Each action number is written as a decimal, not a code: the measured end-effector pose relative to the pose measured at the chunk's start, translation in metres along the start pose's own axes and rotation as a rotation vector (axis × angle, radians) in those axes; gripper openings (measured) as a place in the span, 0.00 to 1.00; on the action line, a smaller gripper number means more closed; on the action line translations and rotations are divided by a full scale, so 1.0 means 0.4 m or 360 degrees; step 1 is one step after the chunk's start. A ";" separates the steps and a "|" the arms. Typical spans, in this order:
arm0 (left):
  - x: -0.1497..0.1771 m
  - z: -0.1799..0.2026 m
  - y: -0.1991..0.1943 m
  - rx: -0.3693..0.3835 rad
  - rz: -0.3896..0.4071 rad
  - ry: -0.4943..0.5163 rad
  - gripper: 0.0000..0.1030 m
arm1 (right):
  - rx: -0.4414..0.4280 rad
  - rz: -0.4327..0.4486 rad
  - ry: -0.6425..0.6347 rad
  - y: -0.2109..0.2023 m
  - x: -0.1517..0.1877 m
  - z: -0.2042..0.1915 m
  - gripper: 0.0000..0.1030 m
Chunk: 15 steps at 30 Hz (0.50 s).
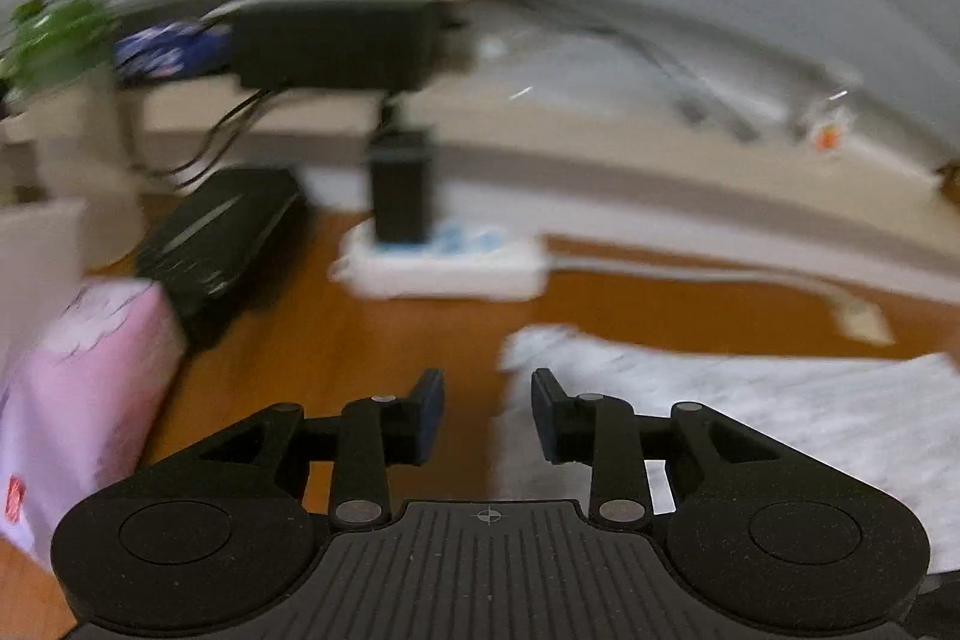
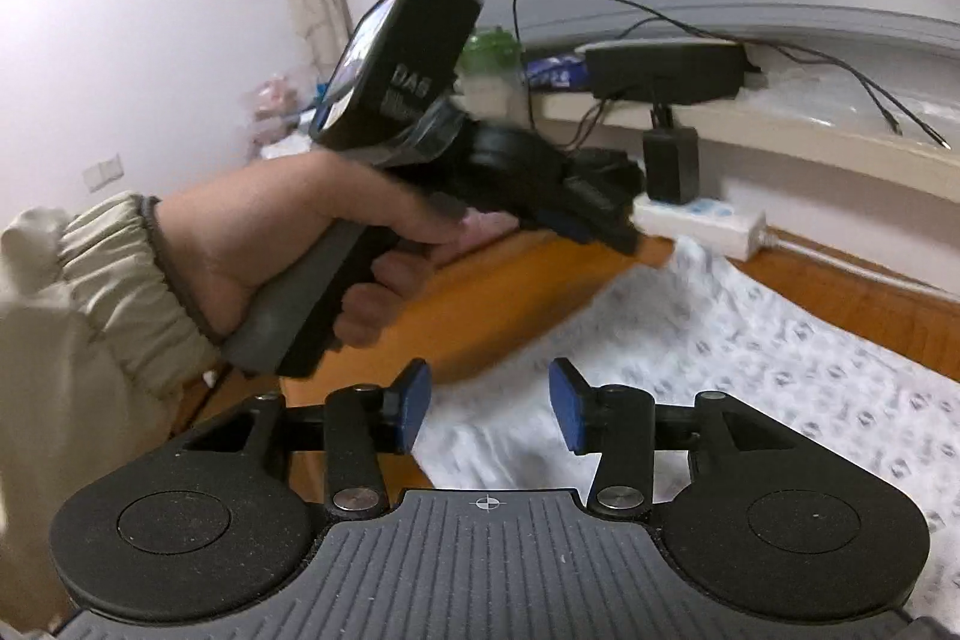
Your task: Fold clothes
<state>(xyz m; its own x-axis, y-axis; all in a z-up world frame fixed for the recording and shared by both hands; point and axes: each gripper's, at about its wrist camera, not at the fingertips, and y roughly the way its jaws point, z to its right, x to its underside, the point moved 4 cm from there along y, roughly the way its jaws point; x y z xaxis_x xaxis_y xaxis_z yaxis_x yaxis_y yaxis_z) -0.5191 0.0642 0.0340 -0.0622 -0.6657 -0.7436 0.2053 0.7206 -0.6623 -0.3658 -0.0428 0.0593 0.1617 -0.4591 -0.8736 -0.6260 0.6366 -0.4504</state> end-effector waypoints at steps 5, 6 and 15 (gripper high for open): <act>-0.012 0.013 -0.045 -0.0054 0.0137 -0.0016 0.60 | 0.0118 0.0021 -0.0029 -0.112 0.018 0.072 0.45; -0.018 0.028 -0.057 -0.0054 0.0171 -0.0006 0.64 | 0.0146 0.0027 -0.0028 -0.146 0.026 0.090 0.45; -0.011 0.292 -0.051 0.0210 0.0246 0.0228 0.74 | 0.0562 -0.0087 -0.0043 -0.518 0.183 0.309 0.44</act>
<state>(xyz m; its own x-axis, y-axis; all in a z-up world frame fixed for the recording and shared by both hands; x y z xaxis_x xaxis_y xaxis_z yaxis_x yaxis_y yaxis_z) -0.4090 0.0299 0.0615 -0.1558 -0.5084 -0.8469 0.3480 0.7742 -0.5287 -0.1300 -0.1317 0.0659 0.2107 -0.4851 -0.8487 -0.3146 0.7884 -0.5287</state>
